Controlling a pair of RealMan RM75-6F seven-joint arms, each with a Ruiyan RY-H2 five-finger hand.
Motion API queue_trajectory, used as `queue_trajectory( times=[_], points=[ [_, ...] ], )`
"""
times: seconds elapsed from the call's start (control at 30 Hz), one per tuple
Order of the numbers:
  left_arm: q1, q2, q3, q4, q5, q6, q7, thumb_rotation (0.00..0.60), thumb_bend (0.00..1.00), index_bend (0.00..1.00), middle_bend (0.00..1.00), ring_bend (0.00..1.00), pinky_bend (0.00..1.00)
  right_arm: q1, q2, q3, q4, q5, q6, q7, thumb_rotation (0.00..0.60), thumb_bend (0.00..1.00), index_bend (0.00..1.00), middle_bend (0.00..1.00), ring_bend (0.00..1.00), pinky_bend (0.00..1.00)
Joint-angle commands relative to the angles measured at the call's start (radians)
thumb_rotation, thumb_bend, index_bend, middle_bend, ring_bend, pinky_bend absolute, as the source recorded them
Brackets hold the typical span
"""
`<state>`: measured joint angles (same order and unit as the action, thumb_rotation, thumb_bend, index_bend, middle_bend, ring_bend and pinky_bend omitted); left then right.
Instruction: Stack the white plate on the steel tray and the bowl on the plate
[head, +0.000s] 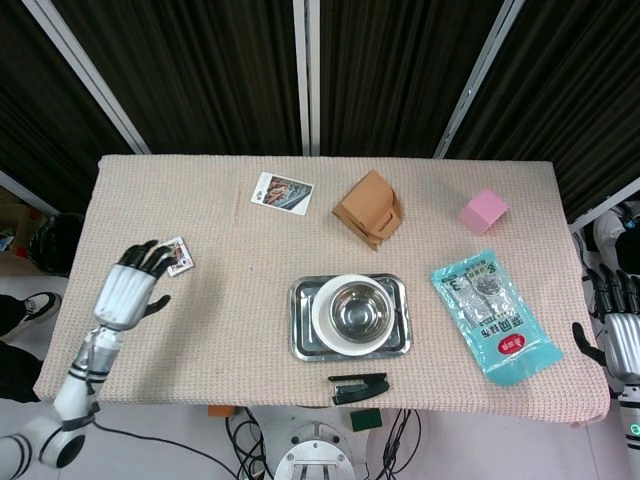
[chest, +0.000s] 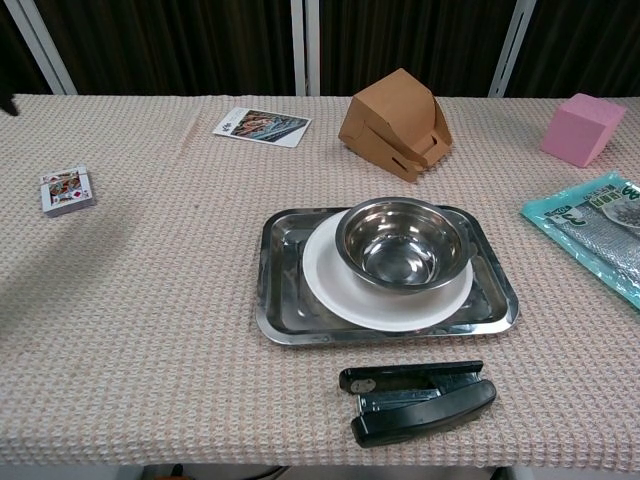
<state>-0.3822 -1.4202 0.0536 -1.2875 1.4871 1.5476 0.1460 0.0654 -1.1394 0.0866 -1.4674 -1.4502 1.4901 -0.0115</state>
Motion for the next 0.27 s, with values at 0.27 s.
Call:
queue_trajectory(
  times=[0.27],
  points=[
    [0.195,0.171,0.082,-0.126,-0.034,0.075,-0.086,0.324,0.06,0.25,0.2,0.12,0.22,0.008,-0.029,-0.017,0.029,0.001,-0.039,-0.03,0.6,0.34,0.0,0.0,0.0,0.0]
  ],
)
